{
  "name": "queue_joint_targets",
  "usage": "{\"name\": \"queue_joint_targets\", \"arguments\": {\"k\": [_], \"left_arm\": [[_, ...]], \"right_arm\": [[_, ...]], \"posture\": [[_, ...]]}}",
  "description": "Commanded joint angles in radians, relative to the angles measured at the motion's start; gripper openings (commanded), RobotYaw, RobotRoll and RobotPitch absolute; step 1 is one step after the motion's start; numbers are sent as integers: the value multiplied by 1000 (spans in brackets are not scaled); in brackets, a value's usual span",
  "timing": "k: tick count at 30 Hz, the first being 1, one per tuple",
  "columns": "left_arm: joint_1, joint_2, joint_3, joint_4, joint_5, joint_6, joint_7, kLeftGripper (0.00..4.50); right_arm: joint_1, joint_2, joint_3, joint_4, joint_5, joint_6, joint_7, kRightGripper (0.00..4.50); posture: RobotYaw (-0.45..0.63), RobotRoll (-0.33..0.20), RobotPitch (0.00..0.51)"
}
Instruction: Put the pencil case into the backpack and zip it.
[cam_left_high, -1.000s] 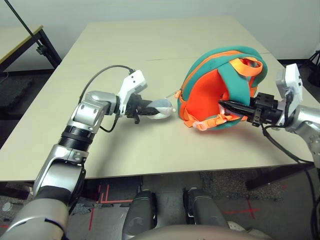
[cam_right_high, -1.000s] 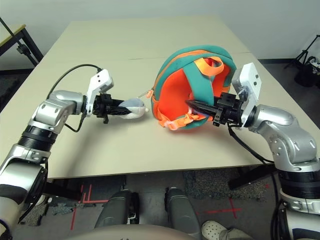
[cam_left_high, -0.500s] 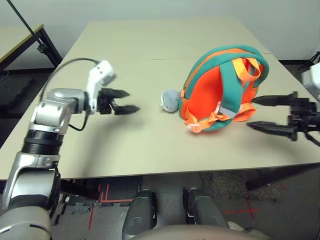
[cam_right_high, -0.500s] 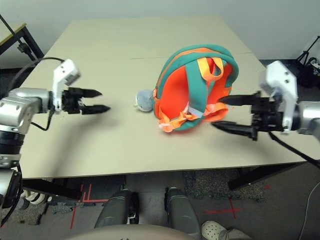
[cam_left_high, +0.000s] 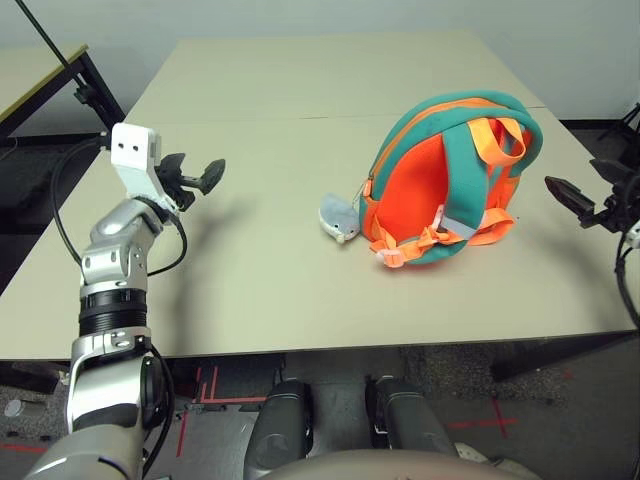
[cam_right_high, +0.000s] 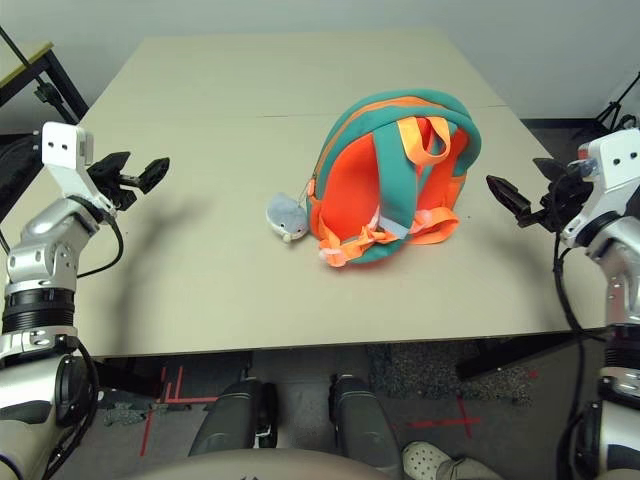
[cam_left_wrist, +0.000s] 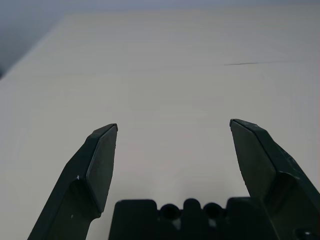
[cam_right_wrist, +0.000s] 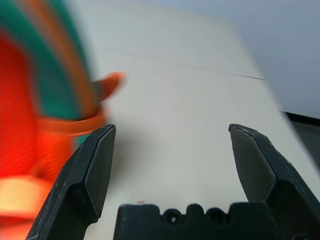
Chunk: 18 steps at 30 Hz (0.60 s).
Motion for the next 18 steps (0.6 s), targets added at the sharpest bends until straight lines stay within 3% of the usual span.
{"name": "queue_joint_targets", "arguments": {"k": [1,8,18], "left_arm": [[26,-32,39,61,0,-74,89,4500],[55,-61,63,122,0,-138,185,4500],[94,-92,39,146,-2,-204,197,4500]], "right_arm": [[-31,37,-46,94,-26,-86,-119,4458],[-56,142,-82,224,-58,-230,-364,4458],[-102,207,-56,397,-108,-375,-459,4458]], "posture": [[101,0,91],[105,0,85],[132,0,102]]}}
